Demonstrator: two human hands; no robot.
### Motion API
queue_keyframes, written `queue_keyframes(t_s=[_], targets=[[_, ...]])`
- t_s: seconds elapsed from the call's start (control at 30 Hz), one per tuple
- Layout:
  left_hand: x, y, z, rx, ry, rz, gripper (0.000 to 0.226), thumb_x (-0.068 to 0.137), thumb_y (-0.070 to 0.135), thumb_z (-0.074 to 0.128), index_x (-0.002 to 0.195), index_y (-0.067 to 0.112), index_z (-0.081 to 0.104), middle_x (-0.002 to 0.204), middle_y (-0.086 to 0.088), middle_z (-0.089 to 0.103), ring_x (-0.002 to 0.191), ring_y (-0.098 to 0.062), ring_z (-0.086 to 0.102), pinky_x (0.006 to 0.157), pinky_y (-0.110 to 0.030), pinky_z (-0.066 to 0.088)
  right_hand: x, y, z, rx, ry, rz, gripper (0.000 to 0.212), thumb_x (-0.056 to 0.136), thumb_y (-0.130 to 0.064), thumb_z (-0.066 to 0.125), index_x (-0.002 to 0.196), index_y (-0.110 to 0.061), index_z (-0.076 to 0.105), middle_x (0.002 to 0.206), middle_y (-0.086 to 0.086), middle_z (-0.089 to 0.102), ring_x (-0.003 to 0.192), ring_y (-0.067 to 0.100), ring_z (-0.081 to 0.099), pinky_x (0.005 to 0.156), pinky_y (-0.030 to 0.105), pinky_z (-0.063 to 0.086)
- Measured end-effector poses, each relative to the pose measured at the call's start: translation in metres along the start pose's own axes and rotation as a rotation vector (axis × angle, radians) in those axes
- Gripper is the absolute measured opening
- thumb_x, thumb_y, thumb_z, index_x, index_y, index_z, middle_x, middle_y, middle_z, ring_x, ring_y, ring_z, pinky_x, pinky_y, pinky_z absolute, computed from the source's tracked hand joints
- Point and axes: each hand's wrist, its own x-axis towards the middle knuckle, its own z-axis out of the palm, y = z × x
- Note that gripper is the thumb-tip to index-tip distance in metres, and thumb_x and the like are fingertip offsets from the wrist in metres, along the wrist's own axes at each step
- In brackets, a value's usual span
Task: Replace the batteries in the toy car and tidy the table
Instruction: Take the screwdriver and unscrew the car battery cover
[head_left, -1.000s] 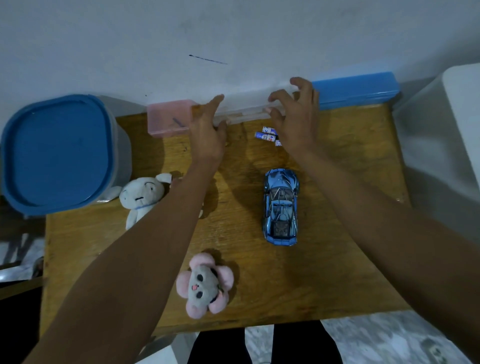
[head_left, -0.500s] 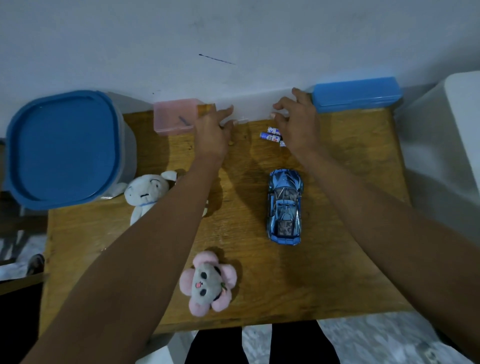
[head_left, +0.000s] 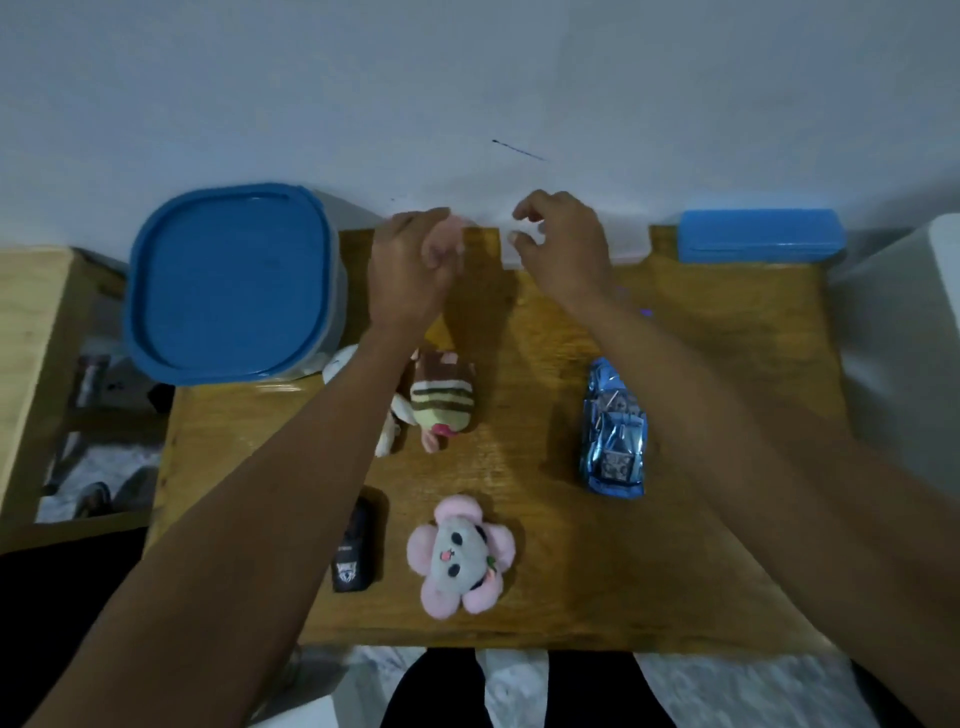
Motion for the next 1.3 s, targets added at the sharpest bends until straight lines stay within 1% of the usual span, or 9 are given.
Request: queue_keyframes(t_s=[0.13, 0.23, 0.37, 0.57, 0.73, 0.87, 1.03, 1.23, 1.3], targets=[[-0.002, -0.029, -0.007, -0.001, -0.076, -0.188, 0.059, 0.086, 0.028, 0.073, 0.142, 0.021, 0.057, 0.141, -0.011, 0.055, 0.127, -0.027, 0.051, 0.104, -0.029, 0.039, -0.005, -0.034, 0.036, 0.048, -0.121, -0.037, 0.031, 0.091, -0.018, 0.070, 0.122, -0.021, 0.066, 0.115, 0.007, 0.064, 0.099, 0.024, 0.065, 0.083, 0.029, 0.051], [-0.003, -0.040, -0.005, -0.076, -0.159, -0.188, 0.068, 0.083, 0.010, 0.072, 0.147, 0.013, 0.051, 0.143, -0.018, 0.053, 0.132, -0.031, 0.049, 0.107, -0.030, 0.037, -0.010, -0.043, 0.059, 0.033, -0.161, -0.050, 0.045, 0.093, -0.014, 0.067, 0.137, -0.019, 0.059, 0.130, 0.010, 0.055, 0.112, 0.026, 0.059, 0.090, 0.025, 0.044], [-0.001, -0.055, -0.002, -0.107, -0.168, -0.185, 0.061, 0.084, 0.003, 0.070, 0.143, 0.010, 0.056, 0.142, -0.013, 0.059, 0.133, -0.027, 0.053, 0.106, -0.022, 0.037, -0.011, -0.040, 0.079, 0.004, -0.146, -0.035, 0.047, 0.095, -0.015, 0.065, 0.140, -0.023, 0.057, 0.140, 0.008, 0.049, 0.120, 0.025, 0.056, 0.098, 0.027, 0.044], [0.002, -0.059, 0.001, -0.027, -0.094, -0.109, 0.040, 0.093, 0.002, 0.062, 0.132, 0.011, 0.066, 0.129, -0.010, 0.069, 0.115, -0.021, 0.064, 0.090, -0.009, 0.037, -0.004, -0.039, 0.077, -0.069, -0.112, -0.117, 0.035, 0.097, -0.013, 0.061, 0.131, -0.019, 0.066, 0.140, 0.016, 0.051, 0.121, 0.032, 0.057, 0.099, 0.032, 0.047], [0.001, -0.058, 0.002, -0.066, -0.042, -0.094, 0.041, 0.092, -0.001, 0.060, 0.132, 0.007, 0.065, 0.127, -0.013, 0.070, 0.111, -0.021, 0.066, 0.088, -0.003, 0.036, -0.005, -0.037, 0.079, -0.065, -0.089, -0.180, 0.031, 0.099, -0.018, 0.056, 0.128, -0.016, 0.069, 0.137, 0.016, 0.058, 0.127, 0.033, 0.053, 0.102, 0.038, 0.046], [0.000, -0.058, 0.001, -0.127, -0.026, -0.062, 0.052, 0.091, -0.003, 0.061, 0.142, 0.007, 0.056, 0.114, -0.009, 0.072, 0.096, -0.017, 0.067, 0.078, 0.002, 0.039, -0.001, -0.040, 0.076, -0.008, 0.028, -0.148, 0.027, 0.098, -0.028, 0.060, 0.120, -0.017, 0.072, 0.119, 0.011, 0.064, 0.110, 0.029, 0.060, 0.089, 0.038, 0.052], [-0.001, -0.064, 0.002, -0.113, -0.014, -0.029, 0.071, 0.094, 0.005, 0.059, 0.158, 0.015, 0.030, 0.091, -0.012, 0.072, 0.072, -0.021, 0.067, 0.066, -0.035, 0.059, 0.007, -0.050, 0.070, 0.045, 0.202, -0.070, 0.015, 0.092, -0.026, 0.067, 0.105, -0.020, 0.068, 0.104, 0.003, 0.059, 0.092, 0.020, 0.060, 0.066, 0.030, 0.050], [-0.004, -0.058, 0.000, -0.074, -0.006, 0.020, 0.076, 0.088, -0.004, 0.053, 0.158, 0.005, 0.026, 0.068, 0.002, 0.051, 0.054, -0.010, 0.044, 0.051, -0.012, 0.033, 0.018, -0.062, 0.069, 0.115, 0.299, 0.051, 0.016, 0.090, -0.025, 0.070, 0.101, -0.019, 0.060, 0.095, -0.003, 0.062, 0.080, 0.013, 0.059, 0.057, 0.025, 0.039], [-0.003, -0.059, 0.001, -0.058, -0.012, 0.024, 0.076, 0.089, -0.004, 0.053, 0.159, 0.005, 0.024, 0.068, 0.002, 0.050, 0.054, -0.009, 0.044, 0.049, -0.010, 0.033, 0.021, -0.063, 0.069, 0.180, 0.334, 0.097, 0.014, 0.089, -0.018, 0.070, 0.099, -0.019, 0.061, 0.092, -0.005, 0.066, 0.080, 0.012, 0.062, 0.060, 0.028, 0.050]])
